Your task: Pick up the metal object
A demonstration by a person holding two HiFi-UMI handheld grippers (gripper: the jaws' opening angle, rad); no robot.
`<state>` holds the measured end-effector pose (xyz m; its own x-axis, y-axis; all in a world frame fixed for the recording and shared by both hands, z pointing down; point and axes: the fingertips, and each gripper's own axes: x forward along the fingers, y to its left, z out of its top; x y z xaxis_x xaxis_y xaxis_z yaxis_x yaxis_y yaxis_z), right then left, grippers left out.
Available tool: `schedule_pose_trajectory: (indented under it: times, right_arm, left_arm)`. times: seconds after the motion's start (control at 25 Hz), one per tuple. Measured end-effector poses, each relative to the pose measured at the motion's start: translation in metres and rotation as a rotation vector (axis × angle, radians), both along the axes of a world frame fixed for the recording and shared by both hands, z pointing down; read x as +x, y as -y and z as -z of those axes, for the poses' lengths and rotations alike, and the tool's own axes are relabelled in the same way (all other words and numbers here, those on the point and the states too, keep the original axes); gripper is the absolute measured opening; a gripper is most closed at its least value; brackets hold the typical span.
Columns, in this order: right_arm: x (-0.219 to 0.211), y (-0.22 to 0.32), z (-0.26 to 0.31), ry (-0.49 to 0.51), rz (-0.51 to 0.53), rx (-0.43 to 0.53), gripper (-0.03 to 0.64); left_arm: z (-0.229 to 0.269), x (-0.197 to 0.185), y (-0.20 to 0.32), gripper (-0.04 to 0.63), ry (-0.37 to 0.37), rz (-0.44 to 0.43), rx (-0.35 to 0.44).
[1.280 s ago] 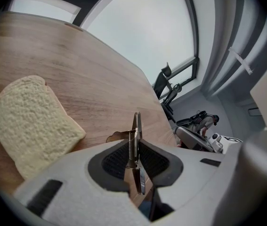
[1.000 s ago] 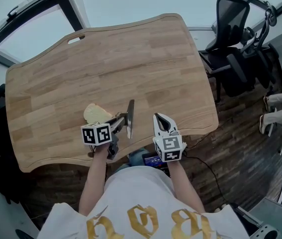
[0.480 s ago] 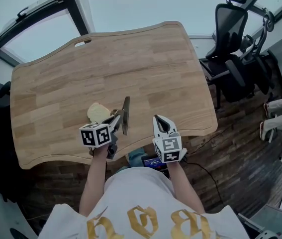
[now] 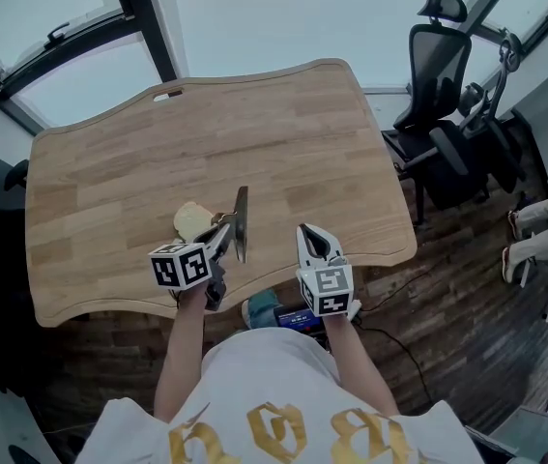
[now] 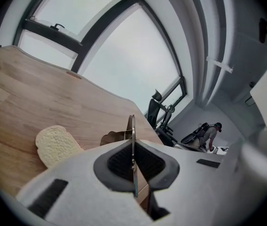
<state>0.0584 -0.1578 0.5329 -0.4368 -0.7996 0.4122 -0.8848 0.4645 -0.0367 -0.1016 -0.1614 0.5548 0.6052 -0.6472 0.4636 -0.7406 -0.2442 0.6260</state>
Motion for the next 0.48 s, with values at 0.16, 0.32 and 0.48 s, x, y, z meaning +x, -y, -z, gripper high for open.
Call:
schedule_pose_trajectory:
  times: [0.16,0.32,0.48]
  right_arm:
    - [0.0,-0.007,0.008,0.003,-0.007,0.023,0.011]
    - [-0.001,-0.016,0.013,0.008,-0.017,0.035,0.011]
    - [0.004,-0.026,0.013,0.007,-0.049,0.032,0.011]
  left_arm:
    - [0.015,-0.002,-0.01,0.02,-0.01,0.006,0.036]
    - [0.027,-0.004,-0.02,0.02,-0.045,0.023,0.071]
    - [0.047,-0.005,-0.029,0.02,-0.093,0.035,0.169]
